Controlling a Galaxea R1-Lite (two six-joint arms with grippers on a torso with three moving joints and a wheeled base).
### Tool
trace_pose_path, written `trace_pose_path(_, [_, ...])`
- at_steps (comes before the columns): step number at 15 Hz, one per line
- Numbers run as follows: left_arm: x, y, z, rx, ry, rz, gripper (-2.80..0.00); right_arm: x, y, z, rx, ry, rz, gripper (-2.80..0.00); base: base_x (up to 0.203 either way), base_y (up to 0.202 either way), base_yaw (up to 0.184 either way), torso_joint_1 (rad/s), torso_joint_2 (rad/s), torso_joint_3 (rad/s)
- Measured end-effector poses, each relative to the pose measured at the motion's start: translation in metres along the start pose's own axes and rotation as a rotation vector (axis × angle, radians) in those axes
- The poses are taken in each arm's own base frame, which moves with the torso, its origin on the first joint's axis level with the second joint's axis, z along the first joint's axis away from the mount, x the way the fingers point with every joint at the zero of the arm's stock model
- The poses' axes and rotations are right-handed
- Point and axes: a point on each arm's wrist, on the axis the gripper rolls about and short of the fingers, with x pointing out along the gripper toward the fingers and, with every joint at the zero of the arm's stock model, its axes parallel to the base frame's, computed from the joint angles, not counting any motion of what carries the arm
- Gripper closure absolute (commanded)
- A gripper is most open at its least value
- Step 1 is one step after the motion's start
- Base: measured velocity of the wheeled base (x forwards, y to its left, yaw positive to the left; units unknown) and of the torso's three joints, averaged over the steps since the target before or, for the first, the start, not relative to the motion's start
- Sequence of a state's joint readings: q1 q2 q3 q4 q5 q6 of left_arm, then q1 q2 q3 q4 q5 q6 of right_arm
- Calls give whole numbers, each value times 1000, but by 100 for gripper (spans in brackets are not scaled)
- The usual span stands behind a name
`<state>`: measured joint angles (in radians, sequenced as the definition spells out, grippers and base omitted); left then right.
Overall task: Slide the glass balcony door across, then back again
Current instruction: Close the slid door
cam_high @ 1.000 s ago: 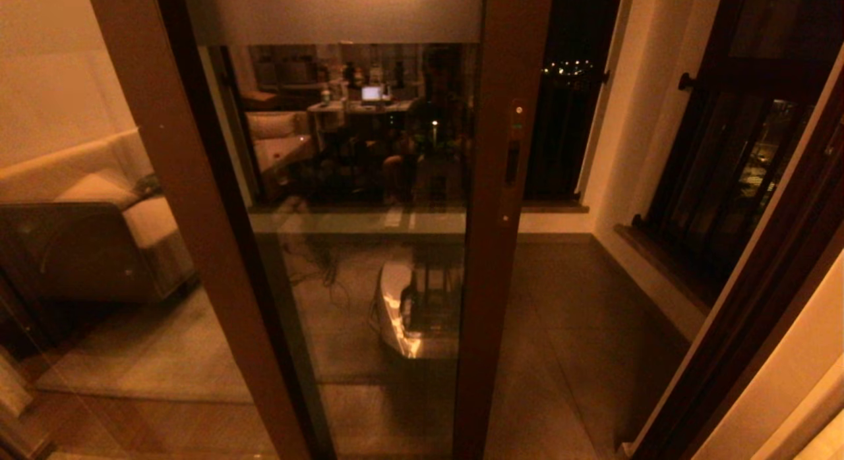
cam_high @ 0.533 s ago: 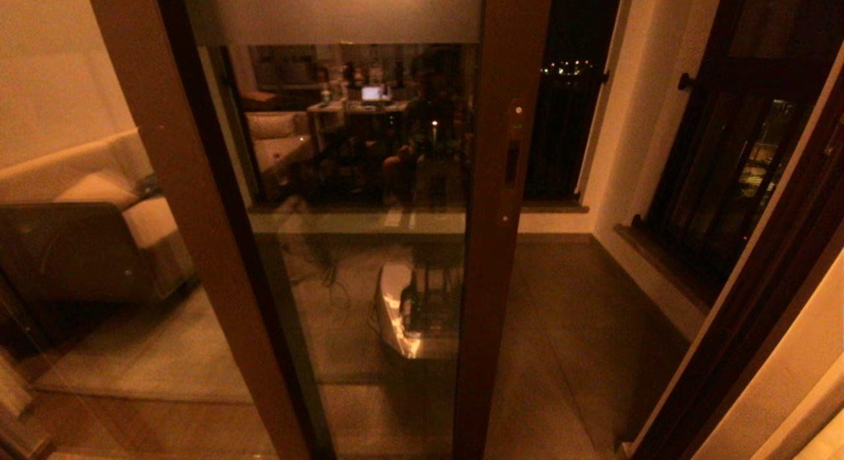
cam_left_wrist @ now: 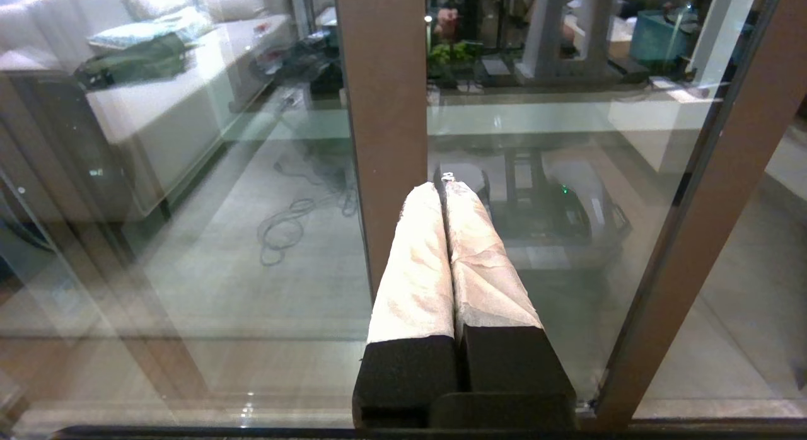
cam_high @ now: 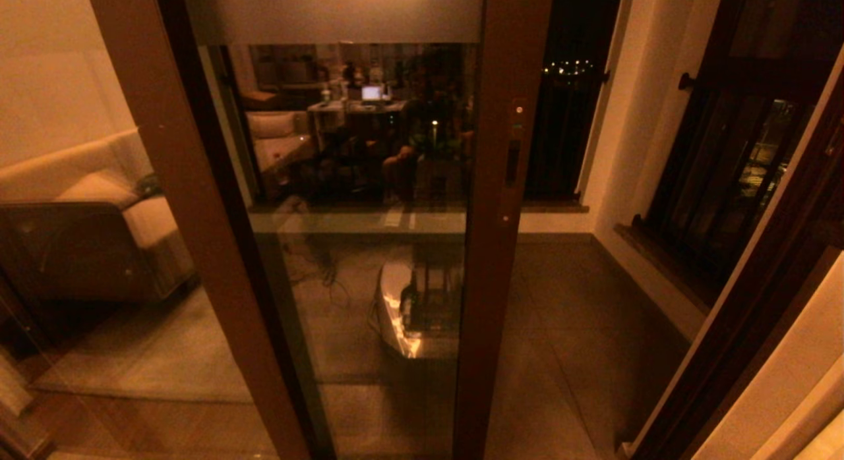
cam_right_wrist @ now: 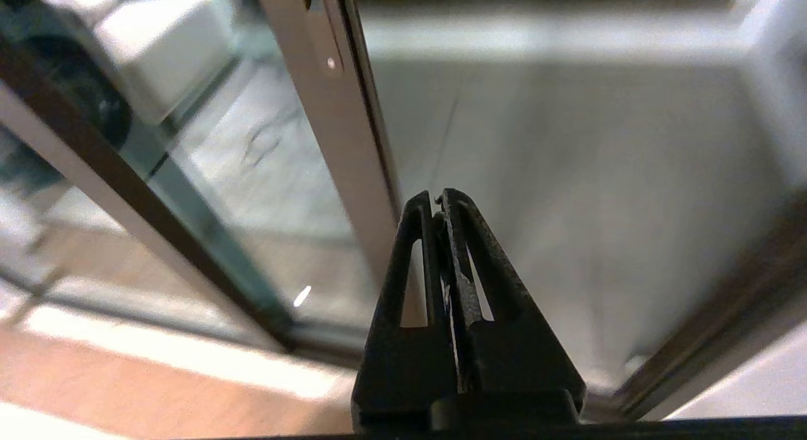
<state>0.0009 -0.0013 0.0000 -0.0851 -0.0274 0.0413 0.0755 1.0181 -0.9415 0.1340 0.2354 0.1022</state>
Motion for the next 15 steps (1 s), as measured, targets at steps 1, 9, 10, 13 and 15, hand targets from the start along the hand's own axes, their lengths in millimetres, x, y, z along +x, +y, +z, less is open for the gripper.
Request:
trace_pose_path(1, [0,0,0,0,0,0,0,28,1,12,24,45,10,0,0,0,0,0,0,0])
trace_pose_path(9, [0,0,0,0,0,0,0,179,57,32,18,164,-88,0,0,0,0,0,0,0])
trace_pose_path(10, [0,0,0,0,0,0,0,188,61,33,10,159,-106,0,0,0,0,0,0,0])
trace_pose_path(13, [0,0,0,0,0,0,0,209,76,31,-17,182,-129,-280,0,0,0,0,0,0])
trace_pose_path(15, [0,0,0,0,0,0,0,220,82,27,-24,193,-125,-280,0,0,0,0,0,0])
